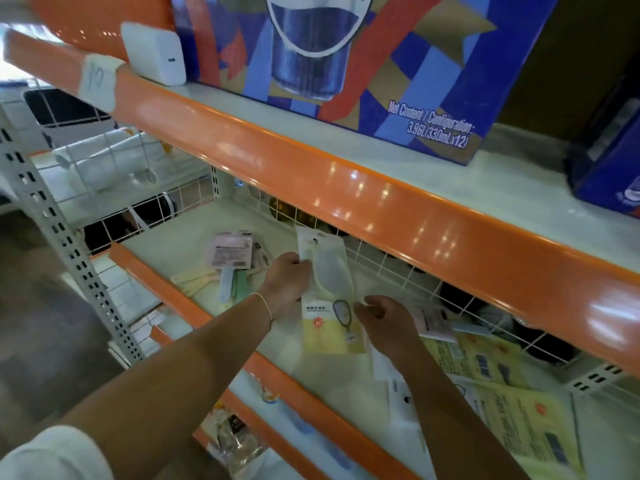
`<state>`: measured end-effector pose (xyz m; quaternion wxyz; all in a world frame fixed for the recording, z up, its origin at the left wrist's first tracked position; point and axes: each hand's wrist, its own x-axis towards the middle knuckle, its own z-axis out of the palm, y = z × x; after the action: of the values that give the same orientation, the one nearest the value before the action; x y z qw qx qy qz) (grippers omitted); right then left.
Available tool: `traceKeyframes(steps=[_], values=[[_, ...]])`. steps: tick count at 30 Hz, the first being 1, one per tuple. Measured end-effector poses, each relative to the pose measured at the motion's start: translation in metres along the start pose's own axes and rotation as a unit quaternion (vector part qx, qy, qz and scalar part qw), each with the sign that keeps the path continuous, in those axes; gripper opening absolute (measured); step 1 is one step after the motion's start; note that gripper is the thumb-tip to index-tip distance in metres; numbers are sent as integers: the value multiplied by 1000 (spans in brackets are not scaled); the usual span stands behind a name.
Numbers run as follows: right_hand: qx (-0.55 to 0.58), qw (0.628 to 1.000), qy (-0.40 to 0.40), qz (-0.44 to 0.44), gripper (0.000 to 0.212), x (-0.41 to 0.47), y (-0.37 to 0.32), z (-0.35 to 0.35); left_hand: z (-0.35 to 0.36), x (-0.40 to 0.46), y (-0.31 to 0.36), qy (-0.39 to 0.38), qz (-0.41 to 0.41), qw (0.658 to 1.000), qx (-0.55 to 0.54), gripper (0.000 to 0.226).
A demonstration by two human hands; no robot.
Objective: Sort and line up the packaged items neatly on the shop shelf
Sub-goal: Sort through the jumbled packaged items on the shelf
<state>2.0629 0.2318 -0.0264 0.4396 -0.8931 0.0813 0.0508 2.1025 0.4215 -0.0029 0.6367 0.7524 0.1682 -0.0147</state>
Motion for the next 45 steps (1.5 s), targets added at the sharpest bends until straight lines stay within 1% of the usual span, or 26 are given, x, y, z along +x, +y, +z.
traceKeyframes(steps=[1, 3, 4, 6, 7, 9, 12, 14, 20, 24, 26, 29, 31, 32, 34, 35, 36, 38, 39, 40, 42, 45], values=[[53, 998, -15, 26, 56, 1, -5, 3, -3, 1, 0, -12, -7, 1000, -13, 20], [176, 980, -47, 76, 67, 2, -11, 9, -9, 4, 0, -33, -13, 999, -20, 22], [227, 968, -68, 86, 64, 2, -14, 13, -12, 4, 0, -41, -12, 999, -19, 23], [282, 952, -89, 77, 39, 0, -23, 18, -21, 7, -2, -47, -4, 999, 9, 25], [291, 951, -82, 72, 30, 0, -25, 22, -26, 8, -2, -50, 1, 998, 35, 26], [280, 956, -54, 65, 22, -2, -33, 30, -36, 12, -2, -52, 10, 994, 93, 27], [282, 957, -42, 56, 28, 1, -46, 45, -56, 18, -2, -53, 20, 986, 158, 27], [290, 955, -43, 52, 27, 4, -56, 57, -72, 24, -4, -42, 38, 979, 194, 26], [303, 950, -45, 56, 28, 15, -97, 100, -124, 43, -13, 1, 31, 986, 164, 28], [289, 953, -60, 65, 35, 27, -122, 129, -157, 52, -11, 36, 35, 989, 139, 26], [279, 956, -63, 68, 36, 32, -133, 141, -171, 55, -8, 37, 43, 989, 138, 24], [258, 963, -55, 62, 30, 39, -146, 155, -186, 59, -4, 33, 32, 993, 108, 23], [234, 970, -51, 47, 24, 40, -156, 161, -193, 64, -5, 33, 29, 993, 112, 27], [221, 973, -47, 38, 21, 40, -159, 163, -195, 66, -7, 31, 29, 992, 122, 30], [192, 980, -35, 29, 7, 42, -162, 167, -198, 69, -10, 18, 34, 986, 164, 38], [179, 983, -28, 31, 3, 44, -161, 168, -199, 70, -12, 9, 37, 981, 191, 40], [163, 986, -22, 32, 5, 44, -161, 170, -199, 71, -13, 2, 39, 975, 218, 40], [109, 993, -8, 33, 32, 47, -157, 175, -198, 70, -14, -3, 41, 962, 269, 36], [84, 996, 1, 30, 41, 45, -156, 175, -198, 69, -14, -3, 40, 957, 289, 34], [68, 997, 9, 26, 43, 45, -155, 175, -197, 68, -14, -3, 41, 952, 304, 32], [50, 999, 15, 15, 35, 42, -151, 172, -194, 64, -13, 8, 52, 937, 345, 28], [25, 999, 30, 0, 11, 38, -144, 164, -185, 58, -7, 27, 97, 909, 405, 35]])
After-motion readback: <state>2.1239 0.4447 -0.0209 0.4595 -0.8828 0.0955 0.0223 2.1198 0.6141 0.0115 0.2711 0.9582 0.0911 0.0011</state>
